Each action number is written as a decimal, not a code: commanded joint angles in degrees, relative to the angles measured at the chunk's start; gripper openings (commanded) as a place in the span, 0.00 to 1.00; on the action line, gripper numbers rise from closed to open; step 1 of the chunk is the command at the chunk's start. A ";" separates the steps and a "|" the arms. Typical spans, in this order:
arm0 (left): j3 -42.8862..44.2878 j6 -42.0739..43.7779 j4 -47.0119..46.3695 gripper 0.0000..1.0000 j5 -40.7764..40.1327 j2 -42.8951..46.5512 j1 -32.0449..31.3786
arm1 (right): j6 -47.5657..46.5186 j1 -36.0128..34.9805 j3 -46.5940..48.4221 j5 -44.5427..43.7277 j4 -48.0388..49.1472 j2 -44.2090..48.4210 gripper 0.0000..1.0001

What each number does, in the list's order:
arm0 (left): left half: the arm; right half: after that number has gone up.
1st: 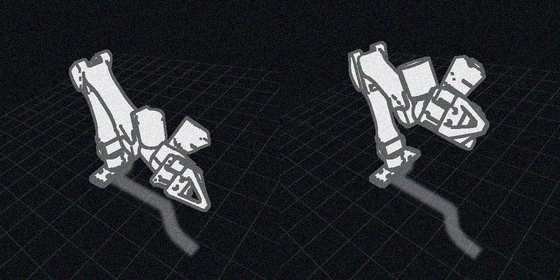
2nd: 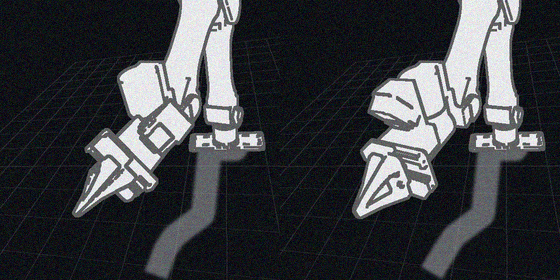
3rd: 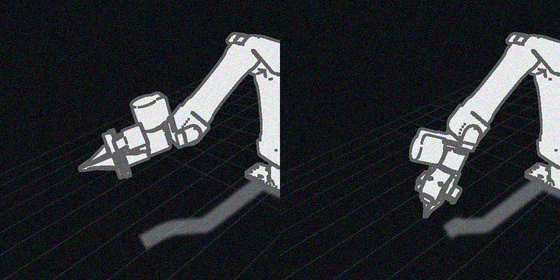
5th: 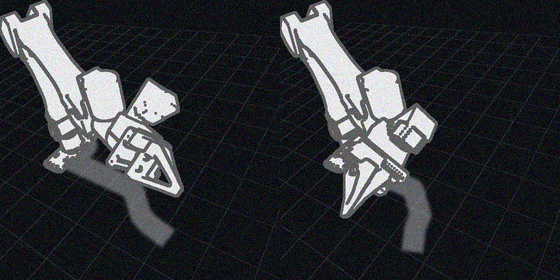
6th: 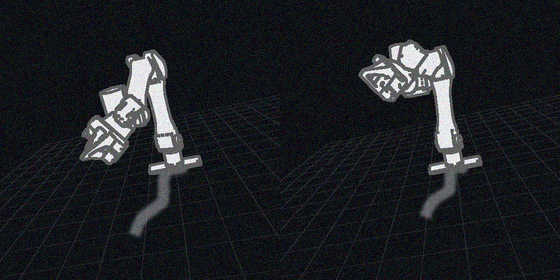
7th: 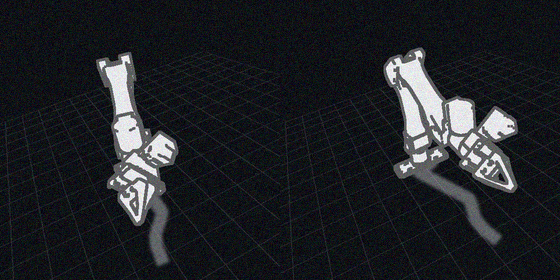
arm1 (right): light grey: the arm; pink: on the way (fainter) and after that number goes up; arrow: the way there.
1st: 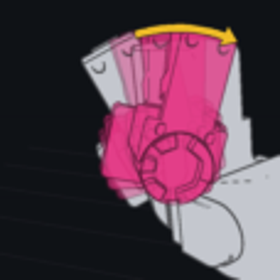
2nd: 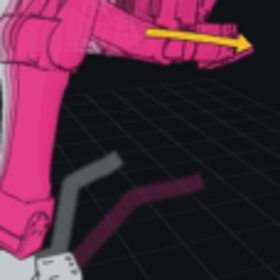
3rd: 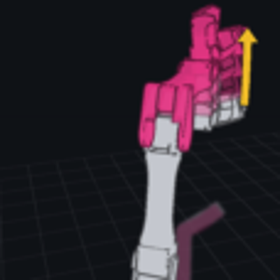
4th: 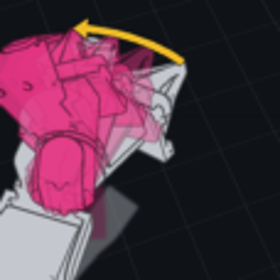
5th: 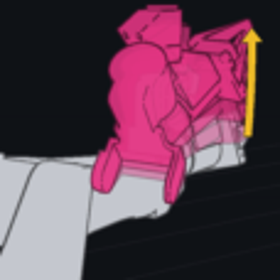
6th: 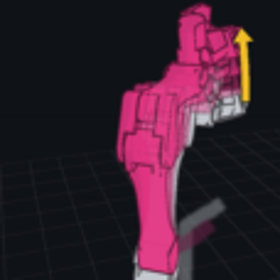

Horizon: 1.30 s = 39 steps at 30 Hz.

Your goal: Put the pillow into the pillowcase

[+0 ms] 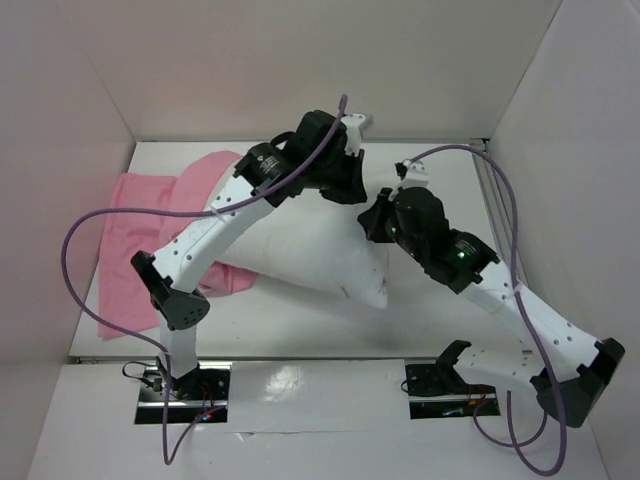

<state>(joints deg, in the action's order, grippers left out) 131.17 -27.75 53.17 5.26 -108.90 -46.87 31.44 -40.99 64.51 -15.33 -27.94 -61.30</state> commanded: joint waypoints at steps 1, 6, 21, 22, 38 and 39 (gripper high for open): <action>-2.06 -2.31 1.93 0.00 -3.83 3.16 3.71 | -0.15 -0.49 1.42 -2.33 2.56 5.66 0.00; -2.59 -1.61 3.87 0.00 -12.45 5.54 12.57 | -0.15 -0.49 -5.35 -2.25 0.96 8.47 0.00; -4.08 2.34 9.50 1.00 -41.46 -9.65 24.72 | -4.55 -0.49 -13.09 -1.72 -1.24 12.17 0.00; -3.04 2.96 10.20 1.00 -42.08 -11.05 24.72 | -4.55 -0.49 -13.09 -1.72 -1.24 12.17 0.00; -1.10 2.17 11.61 0.65 -47.71 -19.59 30.96 | -3.93 -0.49 -15.29 -4.35 -4.75 14.45 0.00; -1.10 2.17 11.61 0.63 -47.71 -19.59 30.96 | -3.93 -0.49 -15.29 -4.35 -4.75 14.45 0.00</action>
<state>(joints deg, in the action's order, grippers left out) 128.57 -27.09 62.65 -38.39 -126.78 -17.96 28.64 -41.04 49.10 -17.47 -31.73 -49.25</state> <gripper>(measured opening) 0.650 0.039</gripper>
